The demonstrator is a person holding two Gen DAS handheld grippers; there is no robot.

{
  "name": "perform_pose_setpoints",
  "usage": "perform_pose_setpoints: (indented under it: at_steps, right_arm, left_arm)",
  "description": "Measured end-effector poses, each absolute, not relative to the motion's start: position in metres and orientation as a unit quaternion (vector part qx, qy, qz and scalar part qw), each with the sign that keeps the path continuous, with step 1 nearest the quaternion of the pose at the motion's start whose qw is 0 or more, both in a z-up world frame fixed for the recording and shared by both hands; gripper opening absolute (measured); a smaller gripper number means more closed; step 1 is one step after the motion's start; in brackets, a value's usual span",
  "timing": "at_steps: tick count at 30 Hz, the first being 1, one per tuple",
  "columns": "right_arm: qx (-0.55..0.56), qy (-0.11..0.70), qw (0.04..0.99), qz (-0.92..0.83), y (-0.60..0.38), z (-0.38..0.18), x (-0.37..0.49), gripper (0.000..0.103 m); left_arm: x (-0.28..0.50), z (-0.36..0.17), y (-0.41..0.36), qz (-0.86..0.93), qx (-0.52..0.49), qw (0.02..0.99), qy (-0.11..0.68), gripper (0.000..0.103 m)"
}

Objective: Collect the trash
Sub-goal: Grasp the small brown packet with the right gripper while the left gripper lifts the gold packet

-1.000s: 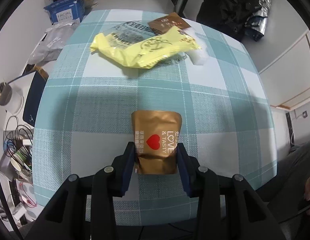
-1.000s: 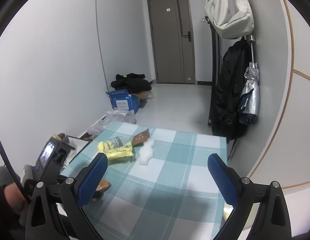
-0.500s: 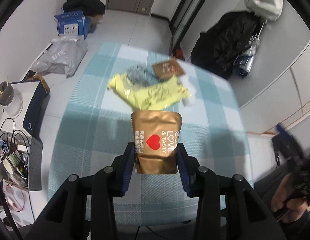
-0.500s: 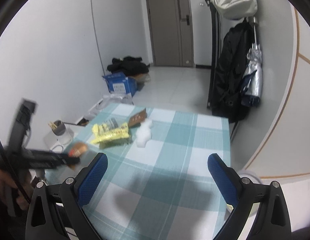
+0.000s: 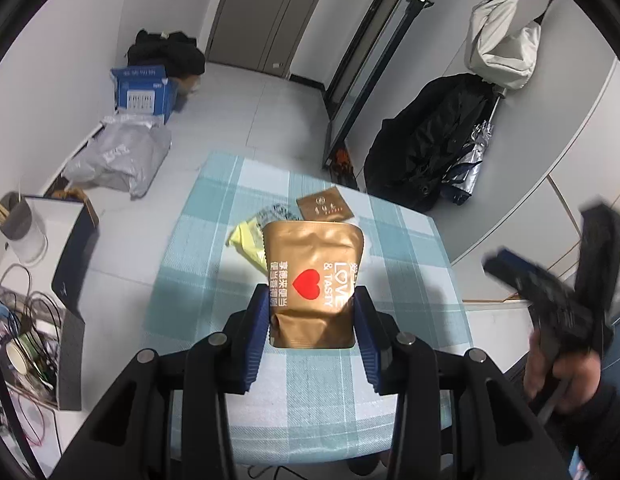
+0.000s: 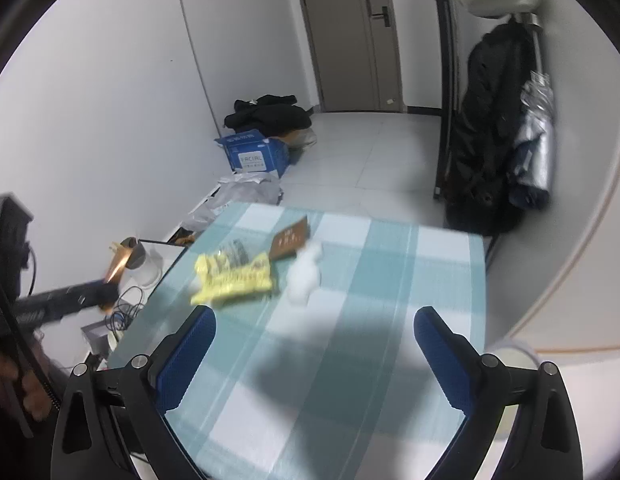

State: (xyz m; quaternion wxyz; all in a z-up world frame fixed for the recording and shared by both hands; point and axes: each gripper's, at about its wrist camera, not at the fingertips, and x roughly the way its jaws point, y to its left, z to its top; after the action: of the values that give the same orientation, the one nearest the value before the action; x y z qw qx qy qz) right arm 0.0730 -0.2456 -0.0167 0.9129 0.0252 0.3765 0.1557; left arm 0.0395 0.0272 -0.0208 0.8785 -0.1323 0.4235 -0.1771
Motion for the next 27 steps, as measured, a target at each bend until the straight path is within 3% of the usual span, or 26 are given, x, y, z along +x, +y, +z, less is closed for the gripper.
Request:
perform_pose_setpoints:
  at_steps: [7, 16, 23, 27]
  right_arm:
    - [0.026, 0.421, 0.883, 0.206, -0.22, -0.027, 0.17, 0.099]
    - [-0.001, 0.479, 0.833, 0.277, -0.178, -0.079, 0.261, 0.084]
    - [0.016, 0.57, 0.756, 0.32, -0.166, -0.125, 0.298, 0.078]
    - [-0.005, 0.578, 0.742, 0.339, -0.158, -0.131, 0.302, 0.07]
  left_arm:
    - [0.048, -0.023, 0.031, -0.188, -0.133, 0.879, 0.418, 0.036]
    - [0.062, -0.031, 0.045, -0.188, -0.16, 0.869, 0.429, 0.036]
    - [0.074, -0.035, 0.052, -0.182, -0.173, 0.865, 0.435, 0.036]
    - [0.077, -0.036, 0.052, -0.181, -0.175, 0.863, 0.438, 0.036]
